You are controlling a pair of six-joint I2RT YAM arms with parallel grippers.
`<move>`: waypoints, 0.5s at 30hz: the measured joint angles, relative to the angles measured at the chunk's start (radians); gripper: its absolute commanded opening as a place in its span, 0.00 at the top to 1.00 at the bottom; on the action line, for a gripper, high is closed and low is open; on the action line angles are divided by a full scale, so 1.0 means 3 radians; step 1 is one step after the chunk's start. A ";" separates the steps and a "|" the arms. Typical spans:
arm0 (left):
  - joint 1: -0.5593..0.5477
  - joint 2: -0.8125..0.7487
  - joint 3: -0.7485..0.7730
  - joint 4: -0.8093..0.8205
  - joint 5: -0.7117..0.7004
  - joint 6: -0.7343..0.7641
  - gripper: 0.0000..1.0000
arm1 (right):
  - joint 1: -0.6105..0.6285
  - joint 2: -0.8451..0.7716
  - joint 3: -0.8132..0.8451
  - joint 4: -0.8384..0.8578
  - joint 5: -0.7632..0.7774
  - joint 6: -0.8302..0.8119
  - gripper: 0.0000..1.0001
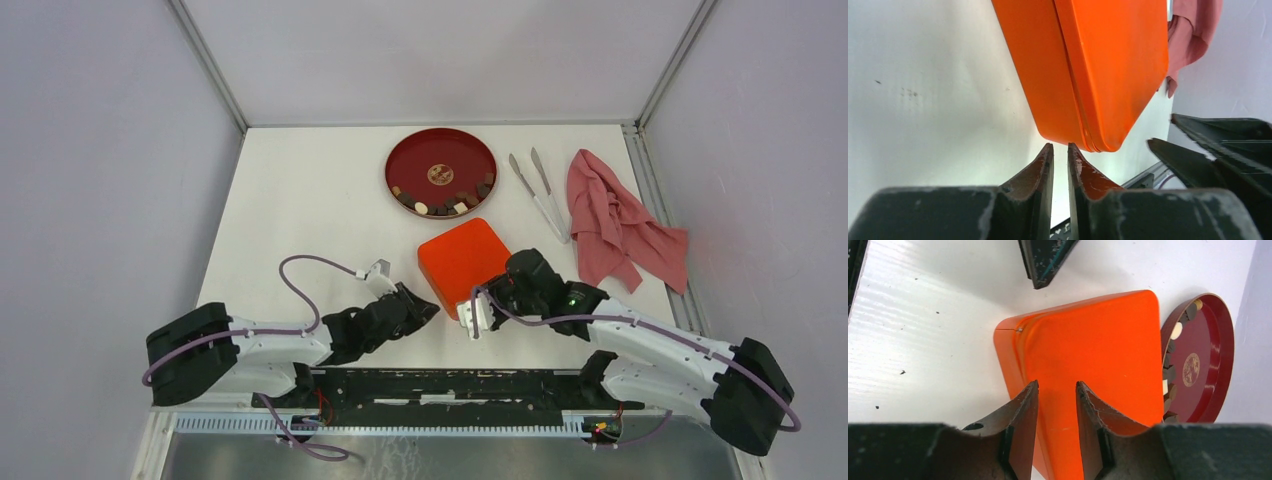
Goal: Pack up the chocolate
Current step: Adjust the packing box at the center of the board.
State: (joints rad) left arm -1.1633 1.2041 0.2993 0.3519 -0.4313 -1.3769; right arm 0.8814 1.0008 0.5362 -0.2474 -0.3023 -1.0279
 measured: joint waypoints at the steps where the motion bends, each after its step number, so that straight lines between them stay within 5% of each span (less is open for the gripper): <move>1: 0.0055 -0.0015 0.0019 -0.0061 0.0033 0.0050 0.79 | -0.0084 -0.0011 0.0050 -0.0038 -0.0116 0.0019 0.61; 8: 0.0387 -0.0128 0.0078 -0.0215 0.0259 0.0359 0.78 | -0.0649 -0.0031 0.0170 -0.0078 -0.0595 0.0357 0.67; 15: 0.0595 -0.0090 -0.0037 0.0187 0.0600 0.0468 0.73 | -0.1081 0.0151 0.0210 -0.0056 -0.1017 0.0786 0.66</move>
State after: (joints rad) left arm -0.9848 1.1770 0.2882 0.4080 -0.2512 -1.2366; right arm 0.5571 1.0462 0.5991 -0.2642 -0.6075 -0.7921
